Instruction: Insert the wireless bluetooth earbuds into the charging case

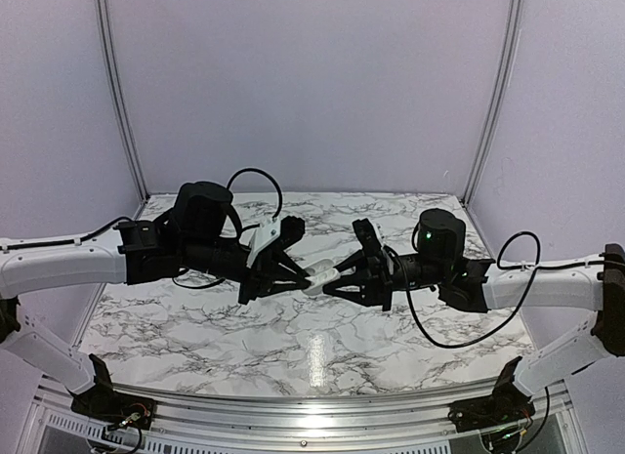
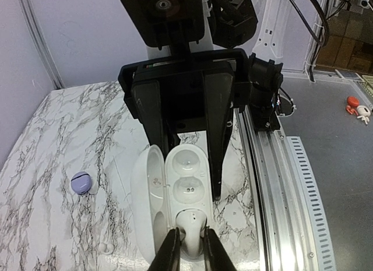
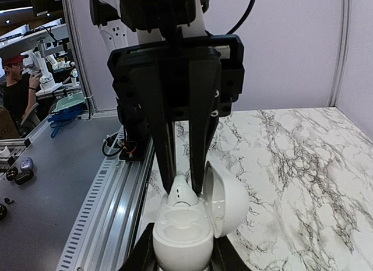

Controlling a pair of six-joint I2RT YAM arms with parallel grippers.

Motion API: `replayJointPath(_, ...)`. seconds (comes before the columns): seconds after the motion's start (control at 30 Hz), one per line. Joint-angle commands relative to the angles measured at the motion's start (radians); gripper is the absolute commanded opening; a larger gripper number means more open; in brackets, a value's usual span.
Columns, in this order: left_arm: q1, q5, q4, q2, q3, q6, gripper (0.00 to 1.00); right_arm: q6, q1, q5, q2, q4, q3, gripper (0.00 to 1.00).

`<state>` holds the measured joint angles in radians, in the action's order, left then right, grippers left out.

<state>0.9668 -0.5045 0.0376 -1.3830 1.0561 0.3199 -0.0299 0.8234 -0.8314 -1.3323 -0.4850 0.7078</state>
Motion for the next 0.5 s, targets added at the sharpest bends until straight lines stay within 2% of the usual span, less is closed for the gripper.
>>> replayJointPath(0.0, -0.008, 0.080, 0.004, 0.023, -0.021, -0.010, 0.18, 0.000, 0.007, -0.045, 0.012, -0.079, 0.033, 0.00)
replayJointPath(0.23, -0.007, 0.132, -0.006, 0.080, -0.027, -0.005, 0.25, -0.022, 0.005, 0.014, -0.002, -0.025, 0.036, 0.00)
replayJointPath(0.47, -0.004, 0.133, -0.011, 0.081, -0.026, 0.002, 0.23, -0.030, 0.004, 0.030, -0.018, 0.005, 0.053, 0.00)
